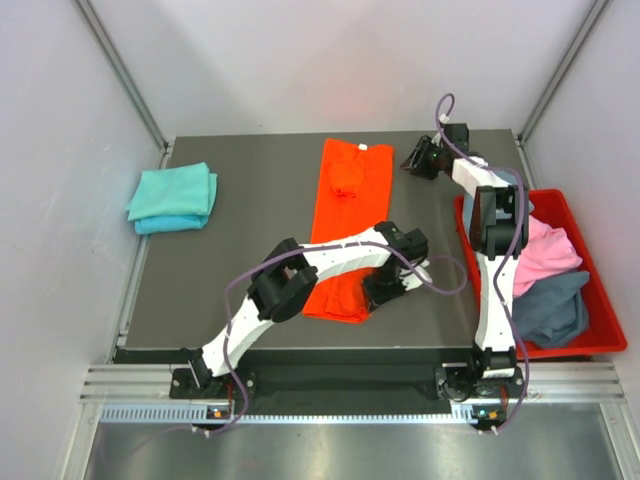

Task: Fold and stack the t-shirts
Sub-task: Fold the tshirt

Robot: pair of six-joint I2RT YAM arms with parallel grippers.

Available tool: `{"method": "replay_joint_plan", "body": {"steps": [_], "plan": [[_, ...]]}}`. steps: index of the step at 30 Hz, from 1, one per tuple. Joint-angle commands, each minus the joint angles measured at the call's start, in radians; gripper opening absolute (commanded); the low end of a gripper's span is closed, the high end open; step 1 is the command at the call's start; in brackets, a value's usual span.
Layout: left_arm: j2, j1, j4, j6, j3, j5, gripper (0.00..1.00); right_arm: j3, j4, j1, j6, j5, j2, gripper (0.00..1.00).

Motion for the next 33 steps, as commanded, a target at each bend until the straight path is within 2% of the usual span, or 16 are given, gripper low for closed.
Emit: {"method": "replay_joint_plan", "body": {"steps": [1, 9, 10, 12, 13, 17, 23, 27, 30, 33], "plan": [[0.039, -0.023, 0.057, 0.018, 0.095, 0.011, 0.0, 0.038, 0.04, 0.001, 0.002, -0.01, -0.02, 0.43], [0.077, -0.062, 0.077, 0.027, 0.199, -0.033, 0.0, 0.027, 0.035, -0.004, -0.016, -0.006, -0.056, 0.43], [0.075, -0.064, 0.077, 0.033, 0.204, -0.04, 0.02, 0.025, 0.037, -0.007, -0.026, -0.009, -0.062, 0.44], [0.056, -0.066, 0.077, 0.027, 0.194, -0.096, 0.19, 0.027, 0.035, -0.01, -0.041, -0.015, -0.089, 0.44], [0.04, -0.064, 0.08, 0.024, 0.184, -0.121, 0.31, 0.027, 0.035, -0.019, -0.049, -0.016, -0.103, 0.44], [-0.067, -0.064, 0.092, 0.036, 0.132, -0.205, 0.52, 0.028, 0.029, -0.05, -0.059, -0.043, -0.175, 0.45], [-0.225, -0.058, 0.094, 0.049, 0.08, -0.277, 0.56, -0.017, -0.076, -0.139, -0.078, -0.139, -0.321, 0.48], [-0.329, -0.044, 0.117, 0.049, 0.037, -0.323, 0.61, -0.071, -0.251, -0.176, -0.116, -0.303, -0.413, 0.49], [-0.397, -0.038, 0.128, 0.056, 0.005, -0.368, 0.63, -0.22, -0.319, -0.169, -0.173, -0.363, -0.537, 0.5], [-0.457, -0.001, 0.134, 0.056, -0.024, -0.391, 0.66, -0.402, -0.34, -0.163, -0.162, -0.412, -0.672, 0.51]]}}
